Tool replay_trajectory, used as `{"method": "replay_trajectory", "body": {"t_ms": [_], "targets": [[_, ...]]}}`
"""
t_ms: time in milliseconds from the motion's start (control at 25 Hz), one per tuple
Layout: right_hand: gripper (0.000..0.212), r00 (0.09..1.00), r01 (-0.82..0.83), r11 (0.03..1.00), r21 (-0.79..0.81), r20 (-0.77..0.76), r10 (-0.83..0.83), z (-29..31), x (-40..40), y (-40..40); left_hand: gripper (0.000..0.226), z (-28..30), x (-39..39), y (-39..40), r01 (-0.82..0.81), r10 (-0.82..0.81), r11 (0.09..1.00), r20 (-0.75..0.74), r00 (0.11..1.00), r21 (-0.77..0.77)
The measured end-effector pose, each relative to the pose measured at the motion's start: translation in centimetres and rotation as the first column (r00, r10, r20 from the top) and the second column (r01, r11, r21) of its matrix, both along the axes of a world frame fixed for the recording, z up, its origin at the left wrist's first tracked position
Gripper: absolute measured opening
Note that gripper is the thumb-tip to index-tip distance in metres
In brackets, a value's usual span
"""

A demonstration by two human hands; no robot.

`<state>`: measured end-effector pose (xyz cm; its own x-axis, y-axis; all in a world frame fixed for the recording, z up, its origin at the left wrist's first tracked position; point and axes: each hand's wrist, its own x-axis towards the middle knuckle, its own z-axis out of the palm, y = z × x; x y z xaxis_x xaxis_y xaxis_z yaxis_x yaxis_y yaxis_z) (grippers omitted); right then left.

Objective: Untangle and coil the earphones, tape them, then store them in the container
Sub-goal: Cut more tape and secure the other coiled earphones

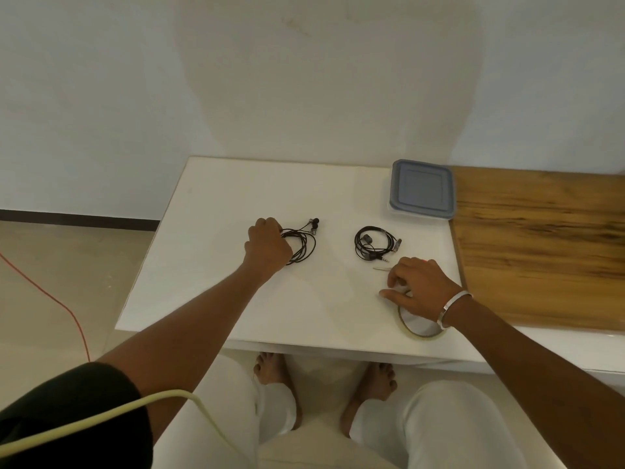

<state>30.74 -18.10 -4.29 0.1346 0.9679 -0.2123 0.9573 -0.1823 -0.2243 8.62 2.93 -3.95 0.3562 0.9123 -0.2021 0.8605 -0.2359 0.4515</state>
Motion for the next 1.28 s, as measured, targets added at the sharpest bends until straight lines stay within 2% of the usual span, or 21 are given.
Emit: {"method": "replay_trajectory", "body": {"t_ms": [120, 240, 400, 520, 640, 720, 800, 920, 1080, 1280], "targets": [[0.03, 0.999, -0.029, 0.998, -0.047, 0.021, 0.03, 0.4, -0.4, -0.1, 0.044, 0.5, 0.2, -0.5, -0.04, 0.039, 0.999, -0.015, 0.999, -0.016], [0.019, 0.998, -0.012, 0.998, -0.055, 0.054, 0.015, 0.6, -1.1, 0.0, 0.045, 1.3, 0.1, -1.0, -0.015, 0.014, 0.998, 0.026, 1.0, 0.054], [0.014, 0.993, 0.061, 0.996, -0.065, 0.108, -0.053, 0.6, -1.4, 0.4, 0.045, 2.8, 0.3, -2.7, 0.052, -0.074, 0.971, 0.088, 0.993, 0.232], [0.015, 0.991, 0.081, 0.994, -0.079, 0.117, -0.071, 0.6, -1.4, 0.5, 0.044, 3.3, 0.9, -4.7, 0.135, -0.192, 0.953, 0.195, 0.962, 0.272], [0.015, 0.987, 0.13, 0.991, -0.031, 0.099, -0.126, 0.9, -1.2, 0.6, 0.041, 2.9, 1.8, -7.0, 0.258, -0.315, 0.945, 0.343, 0.885, 0.201], [0.013, 0.979, 0.201, 0.979, 0.024, 0.031, -0.202, 1.4, -0.9, 0.8, 0.039, 2.6, 2.3, -8.6, 0.365, -0.348, 0.929, 0.473, 0.809, 0.059], [0.011, 0.969, 0.247, 0.967, 0.057, -0.035, -0.245, 2.1, -0.8, 0.9, 0.035, 2.5, 3.1, -9.9, 0.447, -0.318, 0.886, 0.543, 0.777, -0.121], [0.009, 0.965, 0.262, 0.957, 0.121, -0.064, -0.256, 2.8, -1.5, 0.9, 0.028, 3.0, 4.4, -11.3, 0.451, -0.204, 0.829, 0.572, 0.794, -0.331], [0.009, 0.968, 0.248, 0.944, 0.217, -0.012, -0.252, 3.3, -3.0, 1.4, 0.03, 3.9, 5.0, -11.8, 0.429, -0.178, 0.839, 0.574, 0.799, -0.335], [0.02, 0.971, 0.218, 0.941, 0.259, 0.035, -0.235, 3.7, -4.6, 2.7, 0.041, 4.6, 4.3, -11.2, 0.385, -0.17, 0.872, 0.552, 0.816, -0.301]]}}
